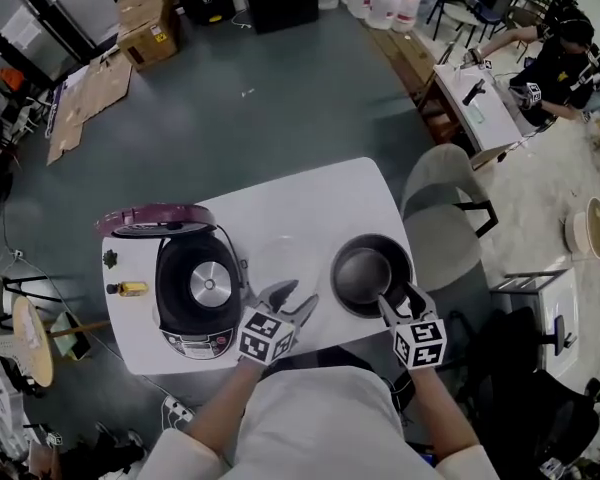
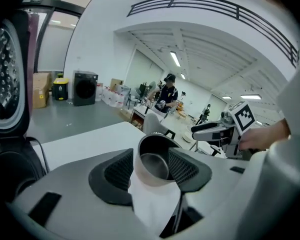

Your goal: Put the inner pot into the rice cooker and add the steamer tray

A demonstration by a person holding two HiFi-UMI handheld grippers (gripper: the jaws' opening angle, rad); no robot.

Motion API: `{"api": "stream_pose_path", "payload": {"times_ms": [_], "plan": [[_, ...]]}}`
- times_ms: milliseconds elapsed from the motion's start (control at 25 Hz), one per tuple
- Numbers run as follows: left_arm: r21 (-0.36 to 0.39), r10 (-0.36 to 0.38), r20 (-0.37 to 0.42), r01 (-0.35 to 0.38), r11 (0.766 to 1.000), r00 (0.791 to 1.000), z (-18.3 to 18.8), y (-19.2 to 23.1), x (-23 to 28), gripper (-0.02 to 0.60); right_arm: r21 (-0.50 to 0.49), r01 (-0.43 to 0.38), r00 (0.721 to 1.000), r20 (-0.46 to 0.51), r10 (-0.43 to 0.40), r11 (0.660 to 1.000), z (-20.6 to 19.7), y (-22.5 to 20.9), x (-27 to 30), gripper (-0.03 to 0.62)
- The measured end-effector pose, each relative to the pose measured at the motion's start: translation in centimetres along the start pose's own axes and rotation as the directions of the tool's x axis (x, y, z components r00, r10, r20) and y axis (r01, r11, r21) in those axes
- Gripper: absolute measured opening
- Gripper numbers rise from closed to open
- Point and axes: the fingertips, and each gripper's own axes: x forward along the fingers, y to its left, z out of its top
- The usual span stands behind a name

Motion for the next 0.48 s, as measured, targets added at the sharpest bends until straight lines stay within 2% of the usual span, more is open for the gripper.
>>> {"api": "stream_pose_path", "payload": {"times_ms": [480], "plan": [[0.006,0.007,-0.154,-0.006,1.000,0.988,-3.8,-0.2,9.1,0.236,-0.003,0.071,0.991,-0.116,-0.071,0.997,-5.2,-6.6,3.7,0.273]]}}
